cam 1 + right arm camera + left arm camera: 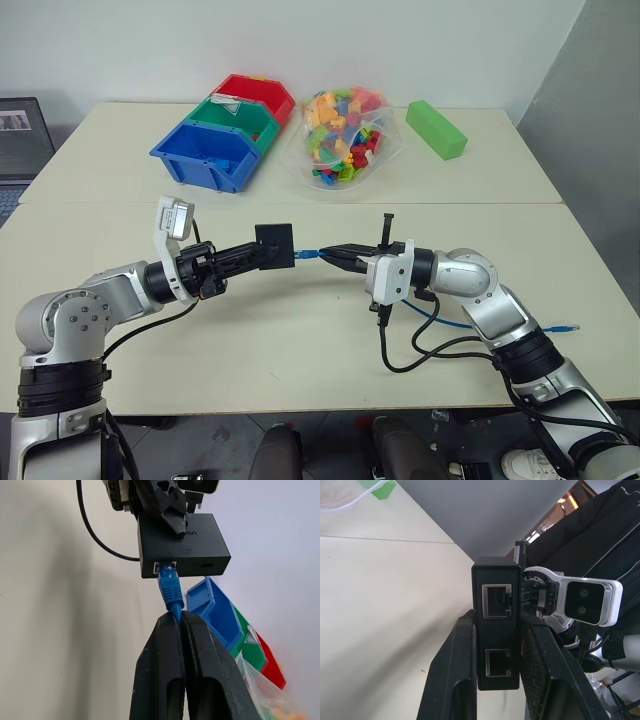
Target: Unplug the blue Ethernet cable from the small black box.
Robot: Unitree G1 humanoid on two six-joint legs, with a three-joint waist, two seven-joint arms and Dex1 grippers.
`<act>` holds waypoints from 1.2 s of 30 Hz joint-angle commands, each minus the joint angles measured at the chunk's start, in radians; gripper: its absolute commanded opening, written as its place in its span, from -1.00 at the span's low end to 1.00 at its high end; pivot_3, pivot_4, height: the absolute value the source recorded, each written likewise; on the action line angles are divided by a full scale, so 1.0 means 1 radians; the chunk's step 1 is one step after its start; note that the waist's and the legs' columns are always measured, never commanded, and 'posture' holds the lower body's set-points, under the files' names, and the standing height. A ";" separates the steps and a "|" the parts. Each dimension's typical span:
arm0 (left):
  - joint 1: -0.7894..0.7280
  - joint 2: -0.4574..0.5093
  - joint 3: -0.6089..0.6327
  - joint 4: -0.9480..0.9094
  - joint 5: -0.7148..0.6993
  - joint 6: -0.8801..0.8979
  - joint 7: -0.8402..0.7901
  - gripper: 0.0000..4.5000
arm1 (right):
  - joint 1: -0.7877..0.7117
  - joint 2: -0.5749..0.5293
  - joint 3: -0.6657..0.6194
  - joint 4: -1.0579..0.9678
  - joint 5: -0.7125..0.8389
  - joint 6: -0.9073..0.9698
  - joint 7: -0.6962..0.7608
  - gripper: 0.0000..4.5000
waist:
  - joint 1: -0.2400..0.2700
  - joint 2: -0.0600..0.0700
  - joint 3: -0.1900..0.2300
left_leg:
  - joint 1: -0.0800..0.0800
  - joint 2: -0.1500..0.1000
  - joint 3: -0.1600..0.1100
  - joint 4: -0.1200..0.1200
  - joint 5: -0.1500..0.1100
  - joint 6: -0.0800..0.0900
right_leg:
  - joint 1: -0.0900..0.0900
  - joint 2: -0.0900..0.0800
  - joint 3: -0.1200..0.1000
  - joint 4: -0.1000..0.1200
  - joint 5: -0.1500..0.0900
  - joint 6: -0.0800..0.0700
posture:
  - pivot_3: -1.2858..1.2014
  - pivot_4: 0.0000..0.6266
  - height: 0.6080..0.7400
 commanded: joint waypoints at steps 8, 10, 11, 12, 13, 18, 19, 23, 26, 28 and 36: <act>-0.003 0.041 -0.042 -0.025 0.081 -0.087 -0.080 -0.65 | 0.037 -0.036 -0.004 -0.147 0.154 0.141 0.158 -0.33 | 0.003 0.000 0.000 | 0.000 0.000 0.000 0.000 0.000 0.000 | 0.000 0.000 0.000 0.000 0.000 0.000 | 0.03 -0.52 1.00; -0.008 0.047 -0.065 -0.019 0.104 -0.106 -0.109 -0.65 | 0.051 -0.053 -0.012 -0.208 0.220 0.259 0.192 -0.14 | 0.003 0.000 0.000 | 0.000 0.000 0.000 0.000 0.000 0.000 | 0.000 0.000 0.000 0.000 0.000 0.000 | 0.03 -0.52 1.00; -0.012 0.050 -0.078 -0.017 0.114 -0.114 -0.129 -0.65 | 0.059 -0.060 -0.021 -0.259 0.280 0.372 0.203 -0.05 | 0.004 0.000 0.000 | 0.000 0.000 0.000 0.000 0.000 0.000 | 0.000 0.000 0.000 0.000 0.000 0.000 | 0.03 -0.52 1.00; -0.015 0.051 -0.088 -0.014 0.119 -0.120 -0.144 -0.65 | 0.063 -0.060 -0.034 -0.306 0.349 0.501 0.195 0.03 | 0.005 0.000 0.000 | 0.000 0.000 0.000 0.000 0.000 0.000 | 0.000 0.000 0.000 0.000 0.000 0.000 | 0.03 -0.52 1.00; -0.020 0.051 -0.096 -0.014 0.123 -0.122 -0.156 -0.65 | 0.065 -0.053 -0.049 -0.344 0.418 0.623 0.175 0.15 | 0.006 0.000 0.000 | 0.000 0.000 0.000 0.000 0.000 0.000 | 0.000 0.000 0.000 0.000 0.000 0.000 | 0.03 -0.52 1.00; -0.030 0.041 -0.101 -0.016 0.116 -0.122 -0.185 -0.65 | 0.043 0.006 -0.152 -0.394 0.715 1.080 0.066 0.36 | 0.006 0.000 0.000 | 0.000 0.000 -0.001 0.000 0.000 0.000 | 0.000 0.000 -0.001 0.001 0.000 0.000 | 0.03 -0.52 1.00; -0.031 0.039 -0.099 -0.018 0.115 -0.122 -0.187 -0.65 | 0.044 0.011 -0.166 -0.393 0.746 1.129 0.055 0.36 | 0.006 0.000 0.000 | 0.000 0.000 -0.001 0.000 0.000 0.000 | 0.000 0.000 -0.001 0.001 0.000 0.000 | 0.03 -0.52 1.00; -0.045 0.021 -0.077 -0.013 0.084 -0.102 -0.178 -0.65 | 0.060 0.046 -0.220 -0.349 0.862 1.286 0.018 0.36 | 0.007 0.000 0.000 | 0.000 0.000 -0.001 0.000 0.000 0.000 | 0.000 0.000 -0.001 0.000 0.000 0.000 | 0.03 -0.52 1.00; -0.046 0.023 -0.075 -0.013 0.073 -0.092 -0.182 -0.65 | 0.058 0.089 -0.250 -0.320 0.921 1.354 -0.011 0.36 | 0.006 0.000 0.000 | 0.000 0.000 -0.001 0.000 0.000 0.000 | 0.000 0.000 -0.001 0.000 -0.001 0.001 | 0.03 -0.52 1.00; -0.047 0.024 -0.075 -0.015 0.064 -0.080 -0.182 -0.65 | 0.052 0.109 -0.266 -0.306 0.942 1.381 -0.027 0.36 | 0.004 0.000 0.000 | 0.000 0.000 -0.001 0.000 0.000 0.000 | 0.000 0.000 0.000 0.000 -0.003 0.005 | 0.03 -0.52 1.00; -0.054 0.024 -0.075 -0.018 0.049 -0.066 -0.174 -0.65 | 0.030 0.172 -0.301 -0.257 0.983 1.419 -0.062 0.36 | -0.002 0.000 0.000 | -0.001 0.000 -0.001 0.000 0.000 0.000 | -0.001 0.000 -0.001 0.000 -0.003 0.005 | 0.03 -0.52 1.00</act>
